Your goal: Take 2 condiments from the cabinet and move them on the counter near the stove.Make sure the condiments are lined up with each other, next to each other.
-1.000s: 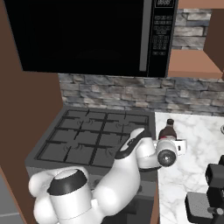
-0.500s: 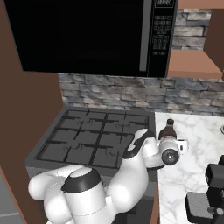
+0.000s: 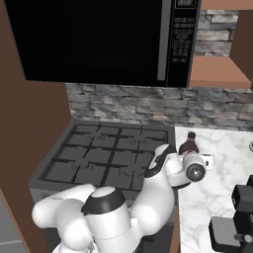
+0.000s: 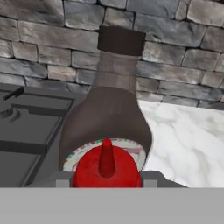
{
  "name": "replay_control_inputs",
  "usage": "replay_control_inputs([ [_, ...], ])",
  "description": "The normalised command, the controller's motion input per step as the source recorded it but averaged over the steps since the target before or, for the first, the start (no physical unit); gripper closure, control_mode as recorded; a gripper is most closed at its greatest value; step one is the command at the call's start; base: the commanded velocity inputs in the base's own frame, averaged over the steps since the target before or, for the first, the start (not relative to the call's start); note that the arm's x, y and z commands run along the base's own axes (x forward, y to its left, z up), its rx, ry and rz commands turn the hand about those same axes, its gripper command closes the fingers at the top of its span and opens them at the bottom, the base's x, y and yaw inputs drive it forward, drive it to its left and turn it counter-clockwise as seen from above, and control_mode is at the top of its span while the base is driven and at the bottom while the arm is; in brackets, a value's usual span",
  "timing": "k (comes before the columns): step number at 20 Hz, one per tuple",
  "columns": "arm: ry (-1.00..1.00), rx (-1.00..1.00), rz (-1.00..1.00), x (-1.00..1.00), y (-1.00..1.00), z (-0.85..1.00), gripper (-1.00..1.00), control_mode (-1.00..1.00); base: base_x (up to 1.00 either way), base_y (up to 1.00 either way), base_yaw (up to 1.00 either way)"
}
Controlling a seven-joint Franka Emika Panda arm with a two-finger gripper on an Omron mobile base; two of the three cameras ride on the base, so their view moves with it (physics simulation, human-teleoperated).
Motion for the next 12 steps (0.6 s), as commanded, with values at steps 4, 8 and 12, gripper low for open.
replay_control_inputs([
  [4,-0.02,0.01,0.0,0.21,0.0,-0.2,1.0,-1.0,0.0,0.0,0.0],
  [8,-0.04,0.03,0.0,0.12,0.0,-0.21,1.0,-1.0,0.0,0.0,0.0],
  [12,-0.06,0.01,0.0,0.02,0.0,-0.26,-1.0,-1.0,0.0,0.0,0.0],
])
